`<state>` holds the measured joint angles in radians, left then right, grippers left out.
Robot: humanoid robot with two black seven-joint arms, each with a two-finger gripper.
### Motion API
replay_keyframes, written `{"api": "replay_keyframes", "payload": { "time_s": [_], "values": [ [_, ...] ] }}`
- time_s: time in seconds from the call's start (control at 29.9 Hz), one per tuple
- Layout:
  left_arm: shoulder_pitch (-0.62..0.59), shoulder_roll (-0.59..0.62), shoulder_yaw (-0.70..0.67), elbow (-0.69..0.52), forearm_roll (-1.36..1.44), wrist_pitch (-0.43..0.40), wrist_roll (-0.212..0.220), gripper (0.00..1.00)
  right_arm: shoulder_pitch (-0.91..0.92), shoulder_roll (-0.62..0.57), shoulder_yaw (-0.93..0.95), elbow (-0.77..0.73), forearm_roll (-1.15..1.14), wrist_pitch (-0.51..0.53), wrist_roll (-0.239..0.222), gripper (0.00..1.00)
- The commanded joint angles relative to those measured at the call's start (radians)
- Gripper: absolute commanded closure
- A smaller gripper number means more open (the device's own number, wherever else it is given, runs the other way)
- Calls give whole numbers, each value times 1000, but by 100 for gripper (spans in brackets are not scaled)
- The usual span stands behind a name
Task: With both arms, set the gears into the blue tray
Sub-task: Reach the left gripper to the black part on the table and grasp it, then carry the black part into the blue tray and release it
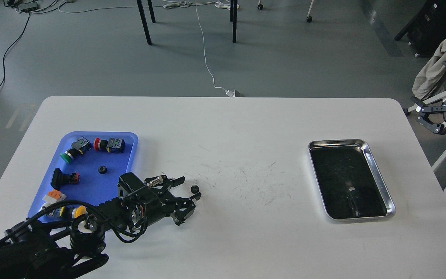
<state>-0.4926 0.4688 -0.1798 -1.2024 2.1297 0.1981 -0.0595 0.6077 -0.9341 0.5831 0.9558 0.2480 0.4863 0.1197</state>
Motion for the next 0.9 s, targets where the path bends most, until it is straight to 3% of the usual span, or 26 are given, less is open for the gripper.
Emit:
{"api": "replay_keyframes", "payload": {
  "time_s": [0.0, 0.2, 0.4, 0.6, 0.77, 0.87],
  "values": [
    [0, -9, -1, 0, 4, 7, -5, 64, 0, 0, 0, 0, 0, -2, 0, 4],
    [2, -9, -3, 0, 4, 7, -5, 91, 0, 0, 0, 0, 0, 0, 0, 4],
    [-18, 45, -42, -35, -13, 61, -11, 93, 0, 0, 1, 1, 0, 0, 0, 4],
    [-56, 295, -118, -219, -149, 72, -14, 92, 0, -2, 20, 0, -1, 2, 0, 3],
    [-38, 504, -107, -236, -197, 84, -92, 92, 0, 0, 30, 1, -1, 0, 0, 3],
    [55, 568, -101, -217, -266, 151, -117, 92, 0, 0, 30, 1, -1, 0, 0, 3]
  ]
}}
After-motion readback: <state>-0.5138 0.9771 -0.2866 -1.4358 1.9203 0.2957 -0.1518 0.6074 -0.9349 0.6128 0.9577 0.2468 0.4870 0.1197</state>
